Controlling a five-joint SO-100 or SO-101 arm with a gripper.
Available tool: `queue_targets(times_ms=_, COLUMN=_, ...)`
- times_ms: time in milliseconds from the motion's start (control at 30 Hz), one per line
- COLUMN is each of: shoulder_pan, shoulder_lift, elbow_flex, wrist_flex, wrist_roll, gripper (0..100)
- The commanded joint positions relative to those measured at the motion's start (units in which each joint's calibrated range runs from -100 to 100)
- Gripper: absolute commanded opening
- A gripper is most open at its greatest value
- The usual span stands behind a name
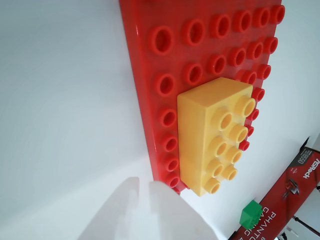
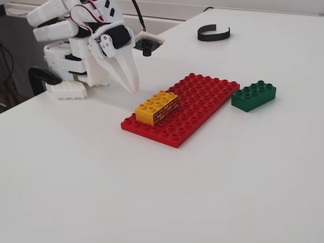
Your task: Grab the loose lego brick and stack it on top of the fixed one.
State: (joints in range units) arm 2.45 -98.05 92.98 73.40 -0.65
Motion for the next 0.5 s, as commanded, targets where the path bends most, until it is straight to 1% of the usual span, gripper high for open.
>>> queue_targets(times_ms=0, shoulder_pan=0.4, shoulder_lift=0.6, elbow_flex=-0.6, wrist_flex=1.0, wrist_roll=-0.2, gripper=1)
queue_targets(times_ms=467, shoulder_pan=0.4, shoulder_lift=0.6, elbow_flex=-0.6, wrist_flex=1.0, wrist_roll=-0.3, gripper=1)
